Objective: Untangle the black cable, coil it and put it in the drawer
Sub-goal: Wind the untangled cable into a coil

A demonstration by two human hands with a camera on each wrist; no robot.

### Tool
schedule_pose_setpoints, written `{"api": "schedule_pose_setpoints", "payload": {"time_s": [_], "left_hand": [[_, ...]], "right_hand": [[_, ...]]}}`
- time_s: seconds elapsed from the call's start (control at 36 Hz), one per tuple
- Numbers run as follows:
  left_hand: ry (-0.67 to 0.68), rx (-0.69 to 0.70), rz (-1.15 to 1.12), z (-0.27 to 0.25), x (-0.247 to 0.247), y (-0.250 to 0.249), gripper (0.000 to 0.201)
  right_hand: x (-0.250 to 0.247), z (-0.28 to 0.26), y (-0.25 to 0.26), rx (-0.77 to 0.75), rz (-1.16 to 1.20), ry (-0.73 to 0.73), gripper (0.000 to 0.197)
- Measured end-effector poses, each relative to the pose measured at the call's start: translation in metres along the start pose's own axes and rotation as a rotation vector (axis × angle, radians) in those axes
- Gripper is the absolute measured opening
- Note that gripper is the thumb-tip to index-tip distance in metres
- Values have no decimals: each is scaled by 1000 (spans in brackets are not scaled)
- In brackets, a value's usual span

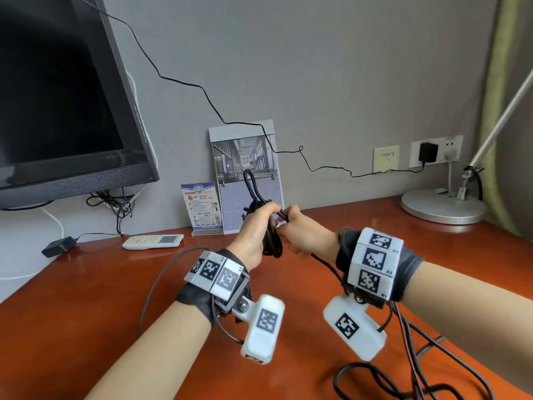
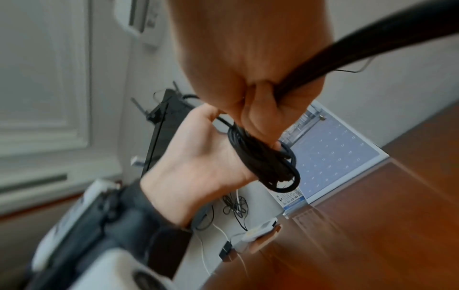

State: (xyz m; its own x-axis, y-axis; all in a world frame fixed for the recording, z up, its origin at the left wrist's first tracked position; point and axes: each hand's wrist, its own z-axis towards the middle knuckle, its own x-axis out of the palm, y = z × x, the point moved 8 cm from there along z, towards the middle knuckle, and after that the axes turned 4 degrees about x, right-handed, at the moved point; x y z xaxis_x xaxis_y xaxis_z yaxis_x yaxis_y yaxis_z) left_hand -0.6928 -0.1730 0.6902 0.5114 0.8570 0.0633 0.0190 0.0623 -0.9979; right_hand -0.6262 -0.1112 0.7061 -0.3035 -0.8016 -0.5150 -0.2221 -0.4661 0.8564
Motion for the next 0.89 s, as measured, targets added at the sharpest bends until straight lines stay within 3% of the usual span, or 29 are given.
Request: {"api": "schedule_pose_setpoints", "payload": {"time_s": [0.11, 0.28, 0.36, 0.42, 0.47, 0.53, 0.64, 0.75, 0.83, 0.89], "left_hand": [[51, -6, 0, 0, 3, -1, 22], [-165, 14, -116, 3, -10, -4, 31], [-197, -10, -206, 4, -11, -2, 37], [-230, -40, -261, 6, -15, 0, 38], [-246, -40, -289, 9, -18, -2, 19], [-221, -31, -303, 9, -17, -4, 22], [-182, -6, -394, 10, -18, -4, 30], [-221, 33, -574, 10, -27, -8, 35], [-295, 109, -448, 10, -37, -11, 28], [-386, 205, -222, 8, -46, -14, 12]], "right_hand": [[3, -9, 0, 29, 205, 120, 16], [10, -17, 10, -122, 65, -12, 21], [12, -21, 14, -164, -221, -36, 9], [14, -25, 14, -146, -572, -76, 22], [17, -31, 15, -178, -869, -126, 29], [20, -37, 19, -238, -1007, -158, 29], [10, -35, 21, -230, -978, -101, 12], [17, -36, 9, -248, -848, 54, 25], [14, -34, -2, -225, -845, 71, 22], [10, -28, -7, -182, -872, 93, 27]]}}
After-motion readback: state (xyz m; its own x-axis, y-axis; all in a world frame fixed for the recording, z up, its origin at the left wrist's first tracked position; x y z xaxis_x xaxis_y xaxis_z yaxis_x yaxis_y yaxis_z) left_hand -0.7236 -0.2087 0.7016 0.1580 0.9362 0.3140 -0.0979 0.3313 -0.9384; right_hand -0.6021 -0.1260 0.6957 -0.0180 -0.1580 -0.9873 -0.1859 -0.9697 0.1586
